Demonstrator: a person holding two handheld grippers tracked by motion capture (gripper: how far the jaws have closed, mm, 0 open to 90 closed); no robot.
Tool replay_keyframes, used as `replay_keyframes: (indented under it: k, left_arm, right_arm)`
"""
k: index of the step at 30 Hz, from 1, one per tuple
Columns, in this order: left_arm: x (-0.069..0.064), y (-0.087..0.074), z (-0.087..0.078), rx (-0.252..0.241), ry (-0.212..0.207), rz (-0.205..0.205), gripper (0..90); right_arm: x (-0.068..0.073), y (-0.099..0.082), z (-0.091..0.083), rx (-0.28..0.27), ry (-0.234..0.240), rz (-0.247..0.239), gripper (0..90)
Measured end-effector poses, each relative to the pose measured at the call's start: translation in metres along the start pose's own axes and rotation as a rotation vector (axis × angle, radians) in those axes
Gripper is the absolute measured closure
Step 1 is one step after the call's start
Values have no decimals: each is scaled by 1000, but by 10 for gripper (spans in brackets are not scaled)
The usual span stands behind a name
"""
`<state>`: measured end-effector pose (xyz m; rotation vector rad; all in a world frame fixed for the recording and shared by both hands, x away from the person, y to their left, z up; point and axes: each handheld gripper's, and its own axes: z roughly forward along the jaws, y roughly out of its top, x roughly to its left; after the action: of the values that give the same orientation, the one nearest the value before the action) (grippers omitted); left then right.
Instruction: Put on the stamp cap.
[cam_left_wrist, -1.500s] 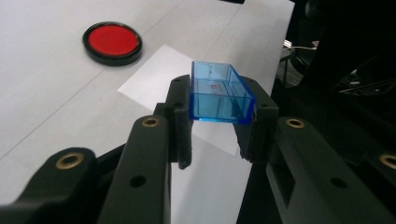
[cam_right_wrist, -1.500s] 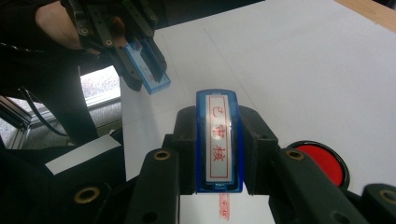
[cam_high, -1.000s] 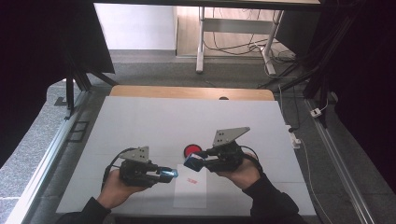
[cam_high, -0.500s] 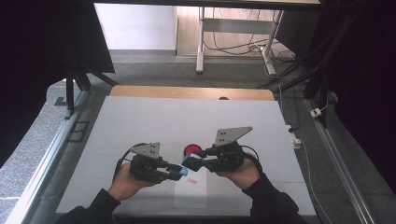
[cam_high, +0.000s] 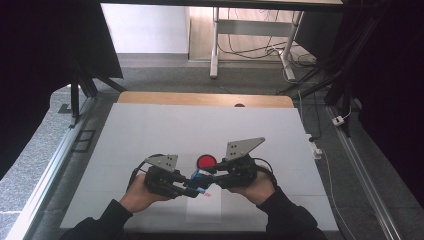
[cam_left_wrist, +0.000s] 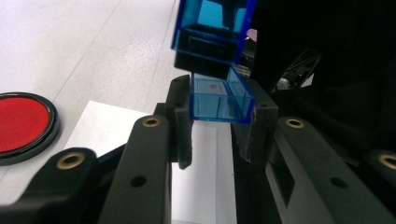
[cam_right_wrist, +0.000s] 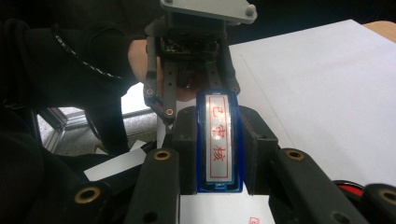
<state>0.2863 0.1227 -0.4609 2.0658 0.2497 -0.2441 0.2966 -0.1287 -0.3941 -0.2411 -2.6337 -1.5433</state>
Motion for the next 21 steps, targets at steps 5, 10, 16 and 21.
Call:
replay_keyframes:
  k: [5, 10, 16, 21]
  left_arm:
    - [0, -1, 0, -4, -13, 3, 687]
    - [0, -2, 0, -9, -28, 6, 687]
    - [1, -2, -1, -21, -45, 15, 688]
    - [-1, -2, -2, -23, -50, 42, 689]
  right_arm:
    - [2, 0, 3, 5, 18, -9, 702]
    - [2, 0, 3, 8, 37, -9, 702]
    - [2, 0, 4, 9, 52, -11, 702]
    - [4, -1, 7, 18, 71, -14, 702]
